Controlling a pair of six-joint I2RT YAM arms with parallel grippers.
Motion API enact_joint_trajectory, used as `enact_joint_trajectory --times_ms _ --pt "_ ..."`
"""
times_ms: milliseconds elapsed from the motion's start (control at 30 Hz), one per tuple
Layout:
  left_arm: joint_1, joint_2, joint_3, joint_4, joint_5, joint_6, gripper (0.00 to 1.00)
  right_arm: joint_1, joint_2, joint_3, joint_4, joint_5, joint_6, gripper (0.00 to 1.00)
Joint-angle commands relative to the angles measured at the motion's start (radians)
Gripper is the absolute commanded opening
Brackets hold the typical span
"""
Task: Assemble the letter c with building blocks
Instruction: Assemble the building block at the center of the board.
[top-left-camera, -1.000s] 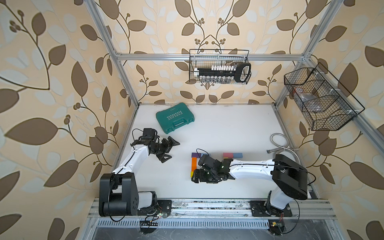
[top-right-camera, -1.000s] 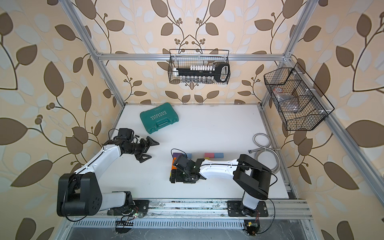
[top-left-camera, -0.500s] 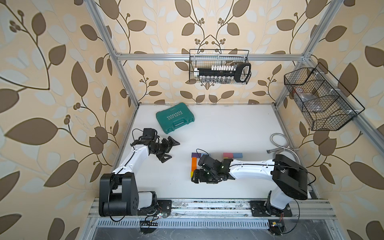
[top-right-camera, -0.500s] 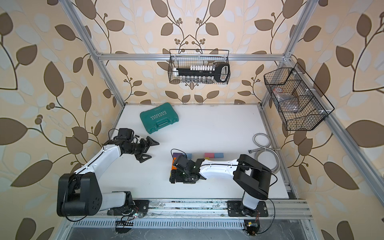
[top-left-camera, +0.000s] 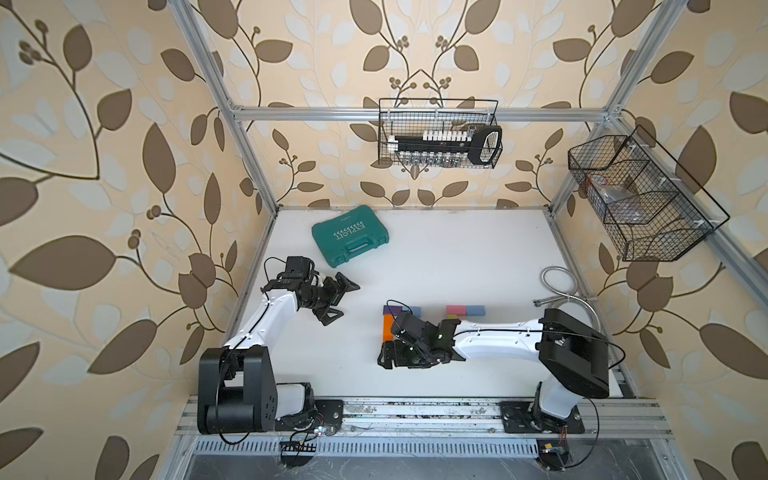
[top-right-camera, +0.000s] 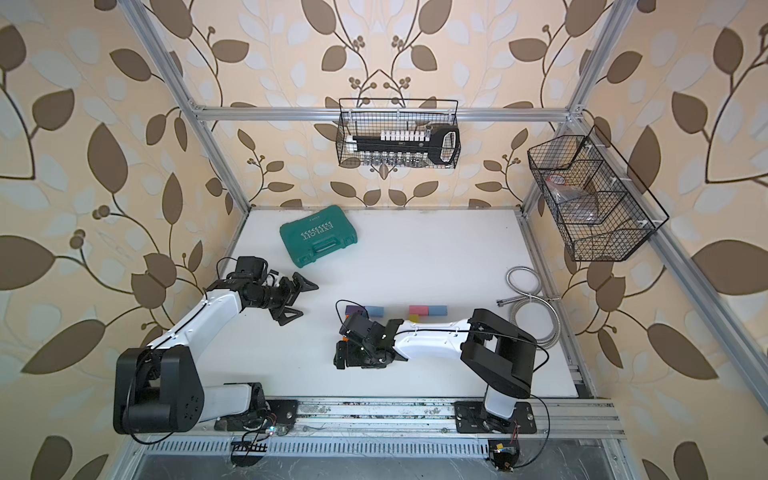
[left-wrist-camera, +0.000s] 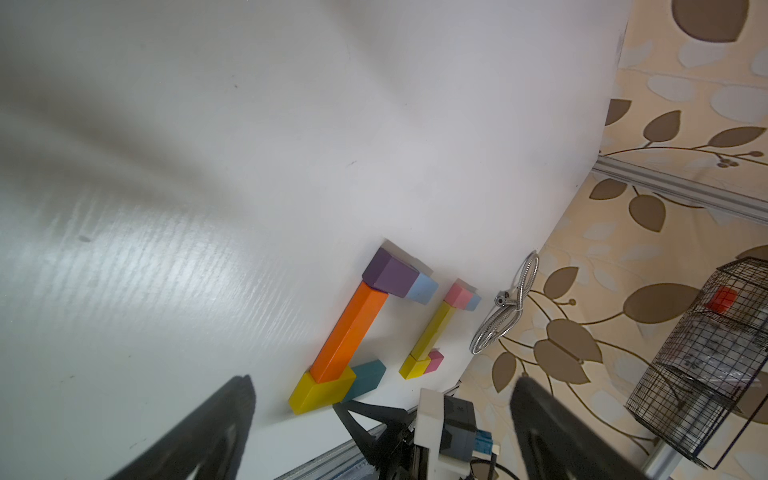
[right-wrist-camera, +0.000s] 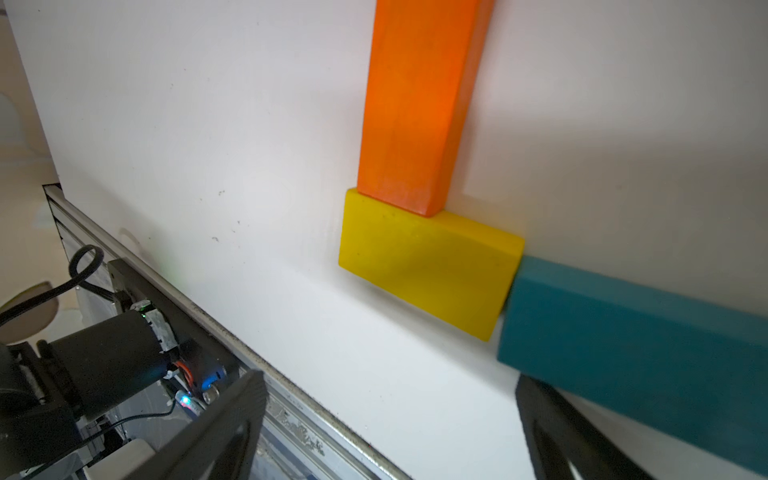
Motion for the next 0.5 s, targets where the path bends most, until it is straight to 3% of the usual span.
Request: enact_joint_trajectory --times_ms 0,467 --pt "0.012 -0.032 0.016 -0.014 -0.008 0.007 0.99 0.005 0.030 0.003 -0.008 0.042 0.007 0.93" --pt "0.012 -0.030 0.016 -0.011 -0.008 0.005 0.99 0.004 0.040 0.007 -0.006 0.049 0.004 0.93"
